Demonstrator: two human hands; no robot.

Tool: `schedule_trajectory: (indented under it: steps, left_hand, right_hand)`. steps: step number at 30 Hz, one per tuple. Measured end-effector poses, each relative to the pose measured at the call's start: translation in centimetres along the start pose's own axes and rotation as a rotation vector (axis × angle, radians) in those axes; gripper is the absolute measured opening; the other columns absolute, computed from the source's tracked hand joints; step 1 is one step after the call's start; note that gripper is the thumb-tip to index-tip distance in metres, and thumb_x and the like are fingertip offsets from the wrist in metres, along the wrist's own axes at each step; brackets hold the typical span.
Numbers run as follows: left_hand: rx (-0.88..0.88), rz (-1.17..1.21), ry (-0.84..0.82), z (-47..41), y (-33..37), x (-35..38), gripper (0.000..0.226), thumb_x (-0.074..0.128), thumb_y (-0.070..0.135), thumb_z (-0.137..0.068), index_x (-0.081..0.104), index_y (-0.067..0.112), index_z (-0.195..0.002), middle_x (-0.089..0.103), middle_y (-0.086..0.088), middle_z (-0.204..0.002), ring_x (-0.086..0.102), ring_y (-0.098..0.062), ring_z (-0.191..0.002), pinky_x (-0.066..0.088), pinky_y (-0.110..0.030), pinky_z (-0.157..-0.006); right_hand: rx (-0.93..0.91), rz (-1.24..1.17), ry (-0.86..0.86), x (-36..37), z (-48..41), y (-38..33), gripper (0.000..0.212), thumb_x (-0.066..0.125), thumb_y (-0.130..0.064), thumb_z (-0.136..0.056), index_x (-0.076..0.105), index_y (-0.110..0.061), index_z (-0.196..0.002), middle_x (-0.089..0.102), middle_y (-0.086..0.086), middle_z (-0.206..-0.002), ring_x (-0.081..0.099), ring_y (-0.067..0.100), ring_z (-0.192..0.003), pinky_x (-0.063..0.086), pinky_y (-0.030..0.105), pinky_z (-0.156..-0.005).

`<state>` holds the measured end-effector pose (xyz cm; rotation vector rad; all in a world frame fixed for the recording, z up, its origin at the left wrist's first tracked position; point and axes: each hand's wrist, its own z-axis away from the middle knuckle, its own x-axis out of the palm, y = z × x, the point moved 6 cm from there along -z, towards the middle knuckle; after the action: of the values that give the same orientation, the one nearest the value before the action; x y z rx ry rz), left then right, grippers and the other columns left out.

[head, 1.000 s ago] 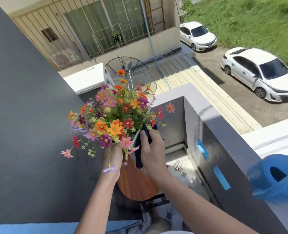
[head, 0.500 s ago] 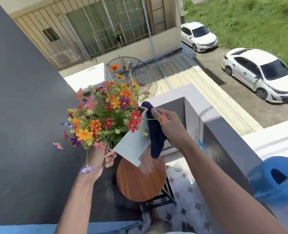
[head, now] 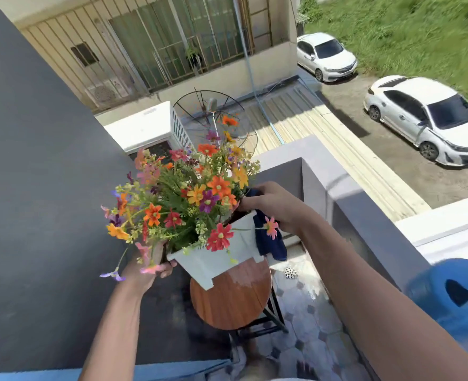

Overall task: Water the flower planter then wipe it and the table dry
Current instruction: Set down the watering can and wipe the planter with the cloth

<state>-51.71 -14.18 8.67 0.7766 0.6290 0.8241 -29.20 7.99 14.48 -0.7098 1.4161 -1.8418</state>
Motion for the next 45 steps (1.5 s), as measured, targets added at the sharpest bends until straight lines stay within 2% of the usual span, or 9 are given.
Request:
schedule_trajectory:
  steps: [5,13,17,21,25,30,36,39,45]
  left_hand:
    - [0.16,-0.244,-0.091,2.4,2.3,2.1,0.043,0.027,0.013,-0.103,0.044,0.005,-0.064,0.042,-0.005,-0.034,0.026,-0.006,-0.02,0.023,-0.013,-0.029]
    - [0.314,-0.01,-0.043,3.1,3.6,3.6,0.028,0.033,0.011,-0.094,0.055,0.002,-0.109,0.048,-0.009,-0.054,0.034,-0.009,-0.03,0.023,-0.014,-0.036]
    - [0.205,-0.067,-0.033,6.1,1.5,6.7,0.023,0.044,0.017,-0.095,0.058,0.005,-0.081,0.053,-0.005,-0.046,0.032,-0.008,-0.027,0.018,-0.012,-0.037]
    - [0.128,-0.21,-0.248,8.9,0.2,11.7,0.021,0.047,0.035,-0.096,0.062,0.024,-0.087,0.059,-0.012,-0.06,0.039,-0.013,-0.033,0.022,-0.017,-0.04]
    - [0.147,-0.26,-0.179,8.5,1.1,12.1,0.047,0.053,0.053,-0.087,0.06,0.009,-0.074,0.055,-0.008,-0.058,0.036,-0.016,-0.04,0.026,-0.027,-0.047]
    - [0.222,-0.192,-0.083,8.9,2.0,11.9,0.033,0.053,0.022,-0.088,0.042,0.007,-0.061,0.045,-0.001,-0.045,0.041,-0.019,-0.047,0.031,-0.027,-0.051]
    - [0.142,-0.017,-0.17,8.7,3.1,11.1,0.028,0.044,0.018,-0.091,0.048,0.008,-0.064,0.046,-0.003,-0.045,0.026,-0.008,-0.028,0.017,-0.015,-0.034]
    - [0.107,0.034,-0.242,8.9,3.0,11.0,0.03,0.042,0.016,-0.092,0.047,0.006,-0.065,0.049,-0.007,-0.046,0.021,-0.007,-0.027,0.014,-0.015,-0.037]
    - [0.067,0.062,-0.24,9.7,2.1,12.1,0.018,0.045,0.011,-0.092,0.046,0.007,-0.074,0.052,-0.007,-0.048,0.028,-0.009,-0.03,0.018,-0.018,-0.036]
  right_hand:
    - [0.042,0.163,0.1,0.6,-0.3,1.3,0.027,0.071,-0.019,-0.07,0.046,-0.011,-0.064,0.038,0.009,-0.059,0.041,0.017,-0.051,0.036,0.029,-0.051]
    - [-0.009,-0.136,0.56,1.1,0.2,3.0,0.027,0.065,-0.01,-0.073,0.041,-0.008,-0.06,0.027,0.003,-0.054,0.019,0.013,-0.045,0.019,0.021,-0.041]
    - [-0.051,-0.05,0.682,1.6,0.7,2.5,0.032,0.066,-0.016,-0.077,0.04,-0.01,-0.061,0.033,0.001,-0.054,0.027,0.011,-0.044,0.024,0.018,-0.039]
    - [-0.111,-0.051,0.663,2.8,1.0,2.1,0.033,0.063,-0.016,-0.08,0.037,-0.009,-0.062,0.032,0.0,-0.053,0.023,0.012,-0.048,0.026,0.027,-0.05]
    - [-0.16,-0.052,0.668,4.3,1.7,1.9,0.031,0.063,-0.013,-0.076,0.037,-0.009,-0.059,0.036,0.004,-0.052,0.025,0.013,-0.048,0.028,0.028,-0.05]
    - [-0.133,-0.072,0.624,5.9,1.9,2.5,0.022,0.061,-0.029,-0.072,0.043,-0.016,-0.076,0.057,0.018,-0.075,0.058,0.032,-0.065,0.049,0.041,-0.063]
    - [-0.303,-0.222,0.444,5.5,2.9,0.7,0.009,0.059,-0.017,-0.095,0.064,-0.016,-0.102,0.062,-0.001,-0.1,0.058,0.006,-0.09,0.045,0.021,-0.079]
    - [-0.359,-0.138,0.532,3.0,2.2,0.2,0.013,0.055,-0.009,-0.096,0.063,0.0,-0.101,0.059,0.009,-0.093,0.055,0.012,-0.082,0.04,0.027,-0.074]
    - [-0.281,0.013,0.642,-0.3,-1.0,-0.6,0.029,0.046,-0.016,-0.096,0.064,-0.017,-0.118,0.051,0.003,-0.103,0.048,0.017,-0.089,0.036,0.031,-0.08]
